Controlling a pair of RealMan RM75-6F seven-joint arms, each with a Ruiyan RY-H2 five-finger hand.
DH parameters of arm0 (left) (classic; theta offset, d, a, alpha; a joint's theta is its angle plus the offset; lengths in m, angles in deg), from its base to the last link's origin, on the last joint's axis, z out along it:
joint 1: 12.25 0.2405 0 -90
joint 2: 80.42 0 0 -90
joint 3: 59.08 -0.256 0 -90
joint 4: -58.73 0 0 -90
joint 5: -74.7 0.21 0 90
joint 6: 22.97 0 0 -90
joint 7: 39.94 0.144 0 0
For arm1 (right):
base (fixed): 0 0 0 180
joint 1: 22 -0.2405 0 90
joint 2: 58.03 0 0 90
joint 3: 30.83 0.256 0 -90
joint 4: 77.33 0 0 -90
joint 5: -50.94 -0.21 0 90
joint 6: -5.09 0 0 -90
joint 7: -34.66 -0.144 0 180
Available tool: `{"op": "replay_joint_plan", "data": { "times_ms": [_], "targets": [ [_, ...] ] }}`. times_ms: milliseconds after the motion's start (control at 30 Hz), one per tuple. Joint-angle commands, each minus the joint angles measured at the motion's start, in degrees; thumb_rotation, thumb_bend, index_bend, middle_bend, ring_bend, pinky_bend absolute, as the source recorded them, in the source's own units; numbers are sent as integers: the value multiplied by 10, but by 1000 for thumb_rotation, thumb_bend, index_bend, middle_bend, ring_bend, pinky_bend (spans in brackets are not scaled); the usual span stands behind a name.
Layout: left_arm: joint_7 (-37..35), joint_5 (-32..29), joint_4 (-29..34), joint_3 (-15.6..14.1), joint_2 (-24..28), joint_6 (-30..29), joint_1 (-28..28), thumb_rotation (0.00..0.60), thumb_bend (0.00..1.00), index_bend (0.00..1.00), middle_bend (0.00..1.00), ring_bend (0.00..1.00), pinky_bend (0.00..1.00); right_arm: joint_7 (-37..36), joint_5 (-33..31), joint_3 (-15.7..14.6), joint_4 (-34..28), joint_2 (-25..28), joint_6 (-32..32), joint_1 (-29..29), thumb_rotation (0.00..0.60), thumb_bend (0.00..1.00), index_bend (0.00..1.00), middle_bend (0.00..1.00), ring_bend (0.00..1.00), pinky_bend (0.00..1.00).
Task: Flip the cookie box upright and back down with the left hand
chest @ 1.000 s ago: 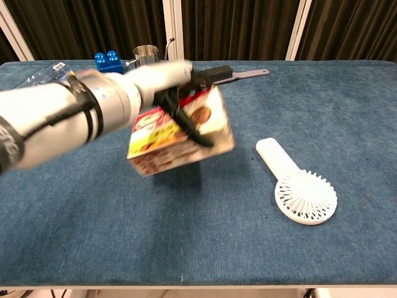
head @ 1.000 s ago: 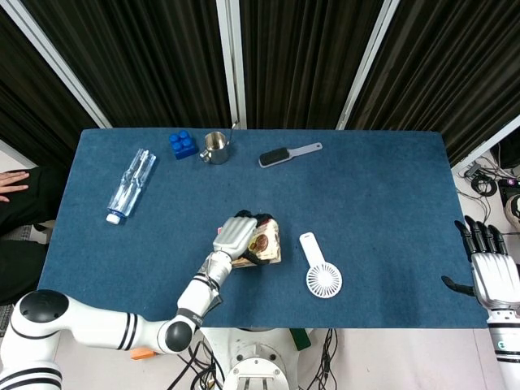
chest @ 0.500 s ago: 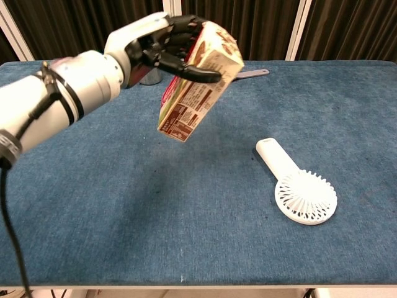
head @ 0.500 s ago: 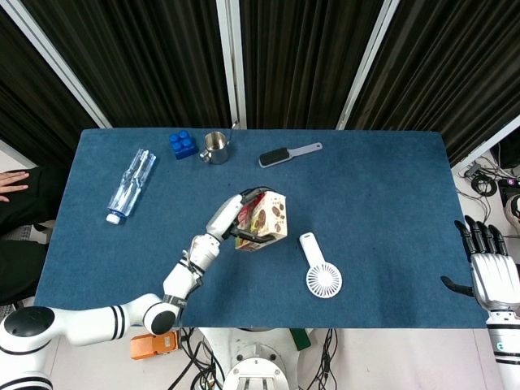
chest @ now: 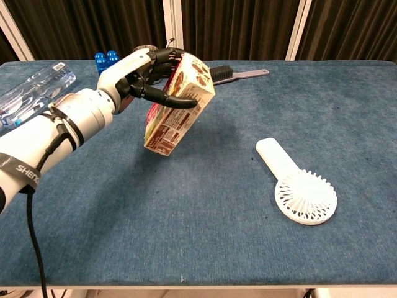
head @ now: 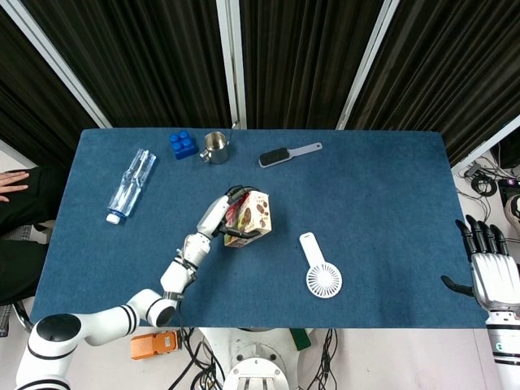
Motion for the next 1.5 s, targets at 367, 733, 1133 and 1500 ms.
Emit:
{"op": "replay_joint_plan", "data": {
  "times_ms": [367,733,1133,1500],
  "targets": [
    [-13,-3,-19,-29,35,4,26,600,0,147,323,210,42,-10,2,1,2,4,10,6,600,175,0,0,0,0],
    [-19,-7,-9,-42,71,1,52,600,0,53,183,99,20,-19,10,0,7,4,15,8,600,175,0,0,0,0],
    [29,5,44,-55,139,2,60,600,0,0,10,0,7,-30,11,0,15,3,14,8,600,175,0,0,0,0],
    [183,-6,192,-65,253,27,60,586,0,0,0,0,0,-39,13,0,22,1,12,8,600,175,0,0,0,0]
  ]
}}
